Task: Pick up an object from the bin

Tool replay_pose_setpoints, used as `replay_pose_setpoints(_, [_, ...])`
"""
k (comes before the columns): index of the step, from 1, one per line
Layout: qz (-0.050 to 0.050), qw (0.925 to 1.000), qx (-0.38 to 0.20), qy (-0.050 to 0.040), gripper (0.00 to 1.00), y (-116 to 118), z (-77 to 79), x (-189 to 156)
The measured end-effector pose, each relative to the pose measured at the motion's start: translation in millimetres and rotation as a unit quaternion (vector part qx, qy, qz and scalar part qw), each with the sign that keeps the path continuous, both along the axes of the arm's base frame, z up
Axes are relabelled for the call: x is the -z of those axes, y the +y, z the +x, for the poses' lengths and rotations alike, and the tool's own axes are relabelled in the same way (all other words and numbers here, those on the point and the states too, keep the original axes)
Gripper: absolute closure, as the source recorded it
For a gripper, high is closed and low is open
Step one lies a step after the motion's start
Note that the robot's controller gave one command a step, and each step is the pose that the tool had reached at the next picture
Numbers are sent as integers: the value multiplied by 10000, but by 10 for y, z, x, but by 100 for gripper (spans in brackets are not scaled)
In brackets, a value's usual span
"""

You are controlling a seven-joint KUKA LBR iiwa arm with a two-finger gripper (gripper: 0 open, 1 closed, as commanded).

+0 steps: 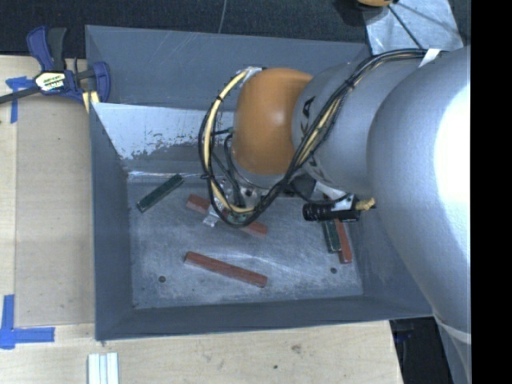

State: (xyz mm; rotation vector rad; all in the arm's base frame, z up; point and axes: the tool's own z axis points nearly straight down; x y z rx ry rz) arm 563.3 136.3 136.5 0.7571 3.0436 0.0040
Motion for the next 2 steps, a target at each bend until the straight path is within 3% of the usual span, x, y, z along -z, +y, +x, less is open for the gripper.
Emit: replay_pose_setpoints(2, [-8, 10000, -3, 32, 100, -5, -11, -91])
